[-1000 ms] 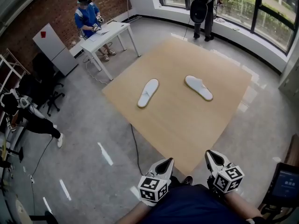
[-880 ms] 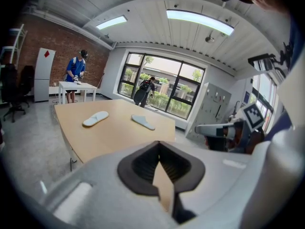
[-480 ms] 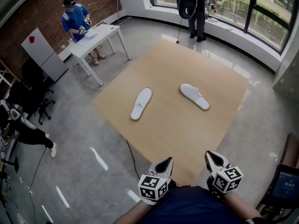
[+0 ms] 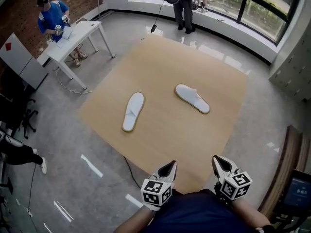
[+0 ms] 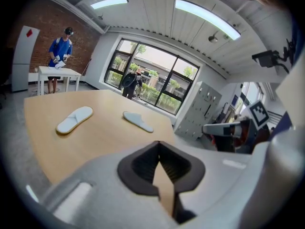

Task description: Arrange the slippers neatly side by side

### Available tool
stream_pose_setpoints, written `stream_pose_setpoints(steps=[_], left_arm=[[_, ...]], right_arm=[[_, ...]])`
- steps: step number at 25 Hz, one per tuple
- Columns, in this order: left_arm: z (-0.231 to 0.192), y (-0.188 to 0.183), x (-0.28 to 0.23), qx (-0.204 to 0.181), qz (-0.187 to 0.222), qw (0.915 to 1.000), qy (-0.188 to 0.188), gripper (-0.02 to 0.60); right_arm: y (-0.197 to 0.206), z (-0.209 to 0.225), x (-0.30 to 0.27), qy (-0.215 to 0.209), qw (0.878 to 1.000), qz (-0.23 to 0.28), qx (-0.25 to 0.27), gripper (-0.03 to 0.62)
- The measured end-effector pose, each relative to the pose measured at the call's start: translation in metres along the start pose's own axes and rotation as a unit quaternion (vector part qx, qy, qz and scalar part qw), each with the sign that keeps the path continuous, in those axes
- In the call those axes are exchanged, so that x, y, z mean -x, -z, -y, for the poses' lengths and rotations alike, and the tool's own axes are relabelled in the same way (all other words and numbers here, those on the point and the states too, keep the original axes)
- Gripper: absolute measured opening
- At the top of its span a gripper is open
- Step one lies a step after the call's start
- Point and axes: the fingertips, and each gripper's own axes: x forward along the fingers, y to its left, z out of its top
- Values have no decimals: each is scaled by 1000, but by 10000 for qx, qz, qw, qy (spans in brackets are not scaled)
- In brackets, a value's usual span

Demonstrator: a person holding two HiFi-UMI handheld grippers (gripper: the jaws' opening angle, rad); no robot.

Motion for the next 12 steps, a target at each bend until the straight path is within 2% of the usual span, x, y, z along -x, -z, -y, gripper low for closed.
stream_pose_setpoints(steps=[2,4,6,8,9,12], left_arm=[[-10,1,-4,52,-72,9999,79,3],[-22,0,-6,-53,-117,9999,72,3],[-38,-3,-7,-549,-77,9984,-101,3],[-57,-9,-10,-1110,9,9932,-354,4],[-66,-13,-13,-1225,51,9914,-456,4],[-92,-31,-21,-1198,92,9898,-759,3]], right_arm=[[-1,-2,-4,117,9999,-77,30,11],[1,-8,-9,159,9997,-170,60,11],[3,-13,-18,95,9996,-246,108,11],[4,-11,-29,17,9994,-293,174,11],[4,-7,-36,1,9992,-319,235,11],[8,14,-64,-57,9985,-455,315,11]])
